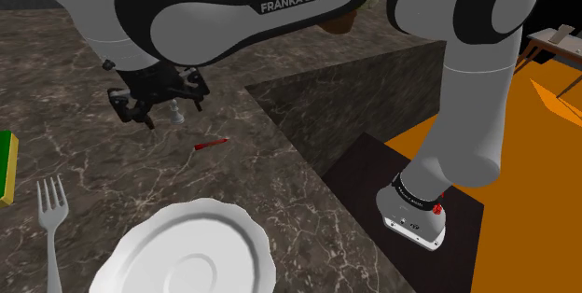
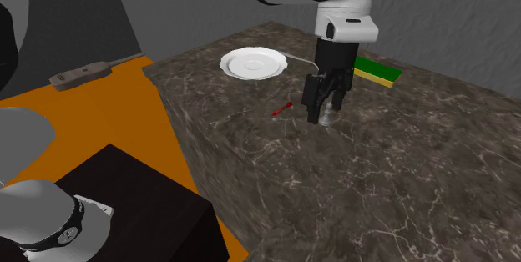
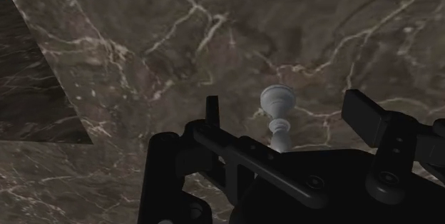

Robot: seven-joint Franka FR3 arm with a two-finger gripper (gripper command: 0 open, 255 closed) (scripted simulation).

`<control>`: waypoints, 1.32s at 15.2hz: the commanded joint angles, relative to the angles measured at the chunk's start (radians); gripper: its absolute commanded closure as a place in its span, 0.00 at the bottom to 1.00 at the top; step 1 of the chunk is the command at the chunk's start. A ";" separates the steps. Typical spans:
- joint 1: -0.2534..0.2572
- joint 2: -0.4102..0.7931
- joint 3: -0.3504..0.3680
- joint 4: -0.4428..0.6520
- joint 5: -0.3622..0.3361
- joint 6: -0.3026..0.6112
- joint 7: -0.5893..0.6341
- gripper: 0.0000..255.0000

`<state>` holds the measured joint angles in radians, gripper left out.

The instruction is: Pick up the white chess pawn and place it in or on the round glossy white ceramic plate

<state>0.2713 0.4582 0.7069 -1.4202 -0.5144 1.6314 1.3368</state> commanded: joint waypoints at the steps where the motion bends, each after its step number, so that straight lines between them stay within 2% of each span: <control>1: 0.000 0.000 0.000 -0.001 0.000 0.001 0.000 0.00; 3: 0.000 0.000 0.000 0.000 0.000 0.000 0.000 0.00; 4: 0.000 0.000 0.000 0.000 0.000 0.000 0.000 1.00; 13: 0.000 0.000 0.000 -0.001 0.000 0.001 0.000 1.00; 20: 0.021 0.000 0.003 0.096 0.003 -0.089 -0.025 1.00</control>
<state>0.2889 0.4582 0.7091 -1.3357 -0.5117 1.5537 1.3141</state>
